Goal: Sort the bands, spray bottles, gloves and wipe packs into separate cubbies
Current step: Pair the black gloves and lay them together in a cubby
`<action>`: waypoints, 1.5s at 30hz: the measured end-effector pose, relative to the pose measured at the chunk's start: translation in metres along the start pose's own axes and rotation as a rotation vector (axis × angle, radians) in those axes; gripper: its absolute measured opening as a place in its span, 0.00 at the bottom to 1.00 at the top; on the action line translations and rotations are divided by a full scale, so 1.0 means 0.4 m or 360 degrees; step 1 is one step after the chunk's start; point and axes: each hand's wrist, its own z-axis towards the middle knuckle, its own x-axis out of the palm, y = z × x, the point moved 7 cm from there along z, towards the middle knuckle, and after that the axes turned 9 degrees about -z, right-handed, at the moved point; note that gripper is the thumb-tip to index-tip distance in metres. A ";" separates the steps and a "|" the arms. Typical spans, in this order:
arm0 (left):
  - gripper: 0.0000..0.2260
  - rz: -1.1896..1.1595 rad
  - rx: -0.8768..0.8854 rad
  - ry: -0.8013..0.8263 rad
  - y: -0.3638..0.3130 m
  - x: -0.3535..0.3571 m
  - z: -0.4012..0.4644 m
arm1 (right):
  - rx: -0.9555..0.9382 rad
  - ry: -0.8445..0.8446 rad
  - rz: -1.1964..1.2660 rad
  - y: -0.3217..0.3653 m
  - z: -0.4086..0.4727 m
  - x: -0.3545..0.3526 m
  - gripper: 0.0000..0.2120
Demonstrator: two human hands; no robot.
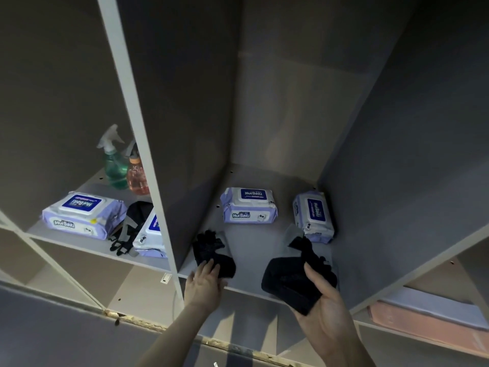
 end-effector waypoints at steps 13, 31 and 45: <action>0.26 -0.0262 -0.0729 -0.0325 0.078 -0.042 0.029 | -0.0022 0.0035 -0.0095 -0.001 0.005 0.019 0.18; 0.22 -0.2814 0.0176 0.0305 -0.241 -0.314 -0.172 | -0.0107 0.0028 -0.0310 0.016 -0.017 0.050 0.16; 0.15 -0.3277 -0.0061 0.0068 -0.303 -0.363 -0.233 | -0.0161 0.0183 -0.0443 0.039 -0.054 0.098 0.17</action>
